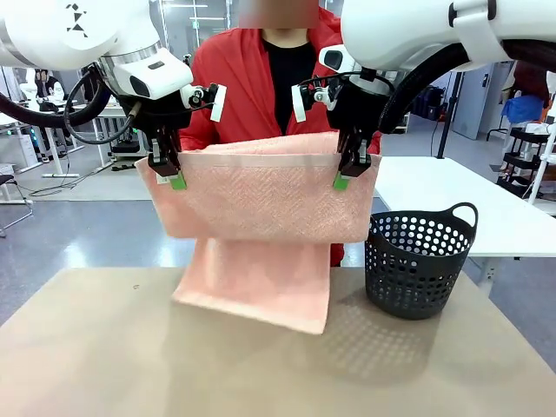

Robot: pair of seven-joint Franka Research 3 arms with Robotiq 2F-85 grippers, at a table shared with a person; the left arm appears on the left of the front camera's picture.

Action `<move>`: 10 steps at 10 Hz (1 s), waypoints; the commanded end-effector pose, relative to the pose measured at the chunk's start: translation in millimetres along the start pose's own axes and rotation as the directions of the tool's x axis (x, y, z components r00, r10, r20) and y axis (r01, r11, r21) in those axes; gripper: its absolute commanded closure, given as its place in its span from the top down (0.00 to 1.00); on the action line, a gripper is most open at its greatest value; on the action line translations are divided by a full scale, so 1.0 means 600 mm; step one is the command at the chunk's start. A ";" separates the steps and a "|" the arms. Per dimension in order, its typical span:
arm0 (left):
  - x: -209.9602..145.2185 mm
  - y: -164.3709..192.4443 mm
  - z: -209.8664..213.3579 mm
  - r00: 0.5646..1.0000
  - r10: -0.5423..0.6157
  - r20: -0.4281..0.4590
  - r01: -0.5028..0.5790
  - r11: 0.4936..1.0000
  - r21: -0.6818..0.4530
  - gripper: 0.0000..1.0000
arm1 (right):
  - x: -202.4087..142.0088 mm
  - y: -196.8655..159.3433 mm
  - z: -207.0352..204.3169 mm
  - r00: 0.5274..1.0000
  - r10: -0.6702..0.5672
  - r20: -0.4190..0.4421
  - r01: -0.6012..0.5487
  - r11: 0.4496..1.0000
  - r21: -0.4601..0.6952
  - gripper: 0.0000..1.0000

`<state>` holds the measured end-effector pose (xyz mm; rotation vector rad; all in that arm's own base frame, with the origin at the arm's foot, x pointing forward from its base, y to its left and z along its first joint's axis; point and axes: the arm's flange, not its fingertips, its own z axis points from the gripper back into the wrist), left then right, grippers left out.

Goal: Fold the towel.
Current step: Release the end of the 100 cm Hotel Towel you were holding and grab the top end of the folded side.

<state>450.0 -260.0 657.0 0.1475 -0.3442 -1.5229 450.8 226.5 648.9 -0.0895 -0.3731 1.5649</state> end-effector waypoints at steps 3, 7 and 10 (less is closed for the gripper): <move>-0.002 0.001 0.002 1.000 0.000 -0.003 0.000 1.000 0.005 0.00 | -0.001 0.000 0.000 1.000 -0.002 -0.001 0.002 1.000 0.000 0.00; -0.002 0.001 0.002 1.000 0.000 -0.003 0.000 1.000 0.005 0.00 | -0.001 0.000 0.000 1.000 -0.002 -0.001 0.002 1.000 0.000 0.00; -0.002 0.001 0.002 1.000 0.000 -0.003 0.000 1.000 0.005 0.00 | -0.001 0.000 0.000 1.000 -0.002 -0.001 0.002 1.000 0.000 0.00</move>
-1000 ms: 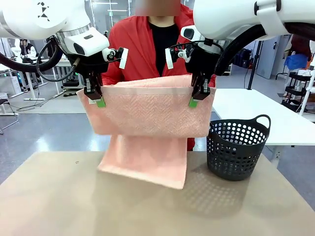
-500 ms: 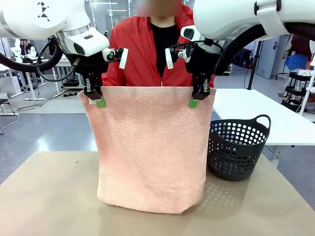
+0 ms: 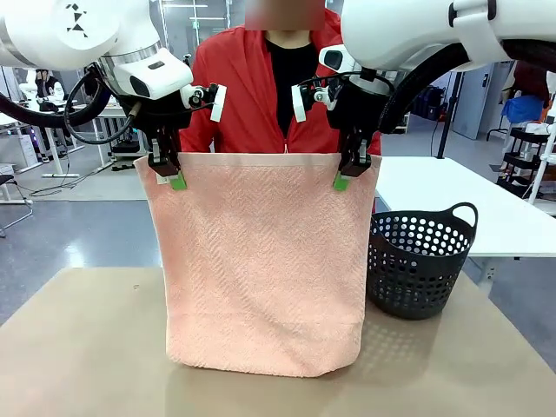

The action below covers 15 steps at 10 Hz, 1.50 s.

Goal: Fold the towel.
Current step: Release the end of the 100 cm Hotel Towel you were holding and grab the top end of the folded side.

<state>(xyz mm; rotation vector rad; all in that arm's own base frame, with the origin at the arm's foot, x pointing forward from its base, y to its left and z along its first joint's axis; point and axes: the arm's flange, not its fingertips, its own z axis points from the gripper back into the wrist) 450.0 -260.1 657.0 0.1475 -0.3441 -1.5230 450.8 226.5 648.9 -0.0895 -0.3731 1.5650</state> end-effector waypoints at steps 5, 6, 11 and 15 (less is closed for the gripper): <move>-0.002 0.001 0.002 1.000 0.000 -0.003 0.000 1.000 0.005 0.00 | -0.001 0.000 0.000 1.000 -0.002 -0.001 0.002 1.000 0.000 0.00; -0.002 0.001 0.002 1.000 0.000 -0.003 0.000 1.000 0.005 0.00 | -0.001 0.000 0.000 1.000 -0.002 -0.001 0.002 1.000 0.000 0.00; -0.002 0.001 0.002 1.000 0.000 -0.003 0.000 1.000 0.005 0.00 | -0.001 0.000 0.000 1.000 -0.002 -0.001 0.002 1.000 0.000 0.00; -0.002 0.001 0.002 1.000 0.000 -0.003 0.000 1.000 0.005 0.00 | -0.001 0.000 0.000 1.000 -0.002 -0.001 0.002 1.000 0.000 0.00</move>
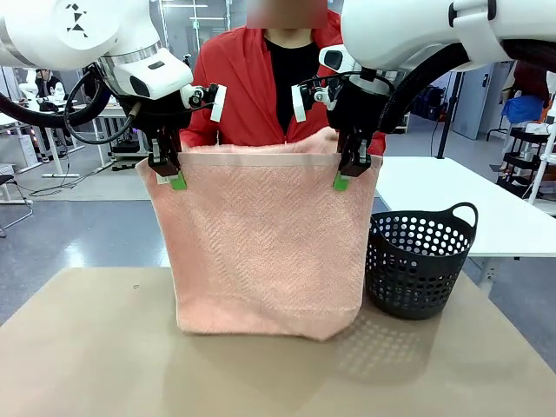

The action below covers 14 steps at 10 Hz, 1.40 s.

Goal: Fold the towel.
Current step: Release the end of the 100 cm Hotel Towel you were holding and grab the top end of the folded side.

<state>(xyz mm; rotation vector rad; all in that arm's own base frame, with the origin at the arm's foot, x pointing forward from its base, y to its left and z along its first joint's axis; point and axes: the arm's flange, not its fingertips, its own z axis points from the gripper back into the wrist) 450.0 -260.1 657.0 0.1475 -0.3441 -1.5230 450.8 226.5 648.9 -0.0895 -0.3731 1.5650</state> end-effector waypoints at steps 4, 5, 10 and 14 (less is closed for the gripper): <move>-0.002 0.001 0.002 1.000 0.000 -0.003 0.000 1.000 0.005 0.00 | -0.001 0.000 0.000 1.000 -0.002 -0.001 0.002 1.000 0.000 0.00; -0.002 0.001 0.002 1.000 0.000 -0.003 0.000 1.000 0.005 0.00 | -0.001 0.000 0.000 1.000 -0.002 -0.001 0.002 1.000 0.000 0.00; -0.002 0.001 0.002 1.000 0.000 -0.003 0.000 1.000 0.005 0.00 | -0.001 0.000 0.000 1.000 -0.002 -0.001 0.002 1.000 0.000 0.00; -0.002 0.001 0.002 1.000 0.000 -0.003 0.000 1.000 0.005 0.00 | -0.001 0.000 0.000 1.000 -0.002 -0.001 0.002 1.000 0.000 0.00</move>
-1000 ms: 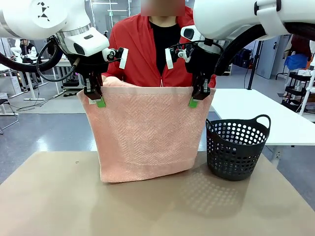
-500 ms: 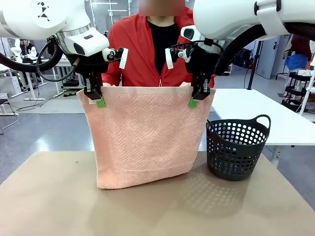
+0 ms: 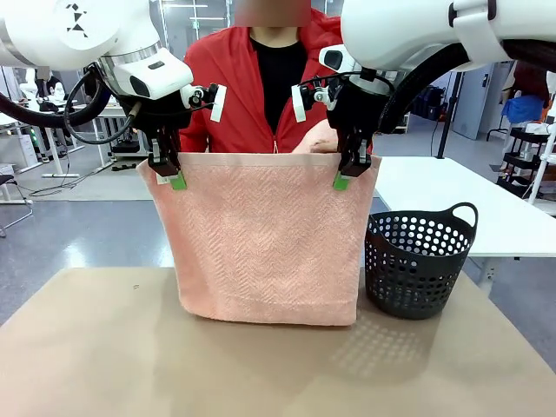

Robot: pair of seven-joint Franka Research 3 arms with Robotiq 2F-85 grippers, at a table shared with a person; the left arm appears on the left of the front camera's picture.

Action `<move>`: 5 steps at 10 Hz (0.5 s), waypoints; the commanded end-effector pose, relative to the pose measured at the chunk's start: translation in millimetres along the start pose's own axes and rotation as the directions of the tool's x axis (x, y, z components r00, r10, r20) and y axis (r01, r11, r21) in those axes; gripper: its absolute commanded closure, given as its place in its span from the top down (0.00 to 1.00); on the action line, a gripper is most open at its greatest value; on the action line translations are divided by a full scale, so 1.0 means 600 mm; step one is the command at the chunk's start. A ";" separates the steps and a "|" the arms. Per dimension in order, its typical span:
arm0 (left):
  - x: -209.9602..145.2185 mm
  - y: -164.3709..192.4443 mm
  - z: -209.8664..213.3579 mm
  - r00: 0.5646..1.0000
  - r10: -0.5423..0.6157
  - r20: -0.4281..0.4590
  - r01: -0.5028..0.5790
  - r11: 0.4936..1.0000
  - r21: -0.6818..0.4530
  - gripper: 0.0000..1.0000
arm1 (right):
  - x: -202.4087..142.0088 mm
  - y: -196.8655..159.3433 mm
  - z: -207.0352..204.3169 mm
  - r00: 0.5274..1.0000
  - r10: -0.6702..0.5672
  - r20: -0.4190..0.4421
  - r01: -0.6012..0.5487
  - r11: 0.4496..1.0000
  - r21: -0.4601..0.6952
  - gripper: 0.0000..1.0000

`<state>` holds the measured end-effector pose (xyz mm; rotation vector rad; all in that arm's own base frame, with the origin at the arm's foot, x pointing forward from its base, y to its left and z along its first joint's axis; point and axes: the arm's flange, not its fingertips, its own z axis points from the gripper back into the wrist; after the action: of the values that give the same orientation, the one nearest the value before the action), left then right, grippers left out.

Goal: Fold the towel.
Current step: Release the end of the 100 cm Hotel Towel you were holding and grab the top end of the folded side.

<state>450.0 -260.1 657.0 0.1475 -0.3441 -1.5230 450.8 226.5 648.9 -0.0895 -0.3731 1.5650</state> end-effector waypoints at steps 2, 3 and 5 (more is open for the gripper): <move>-0.002 0.001 0.002 1.000 0.000 -0.003 0.000 1.000 0.005 0.00 | -0.001 0.000 0.000 1.000 -0.002 -0.001 0.002 1.000 0.000 0.00; -0.002 0.001 0.002 1.000 0.000 -0.003 0.000 1.000 0.005 0.00 | -0.001 0.000 0.000 1.000 -0.002 -0.001 0.002 1.000 0.000 0.00; -0.002 0.001 0.002 1.000 0.000 -0.003 0.000 1.000 0.005 0.00 | -0.001 0.000 0.000 1.000 -0.002 -0.001 0.002 1.000 0.000 0.00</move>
<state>450.0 -260.1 657.0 0.1475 -0.3441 -1.5230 450.8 226.5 648.9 -0.0895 -0.3731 1.5650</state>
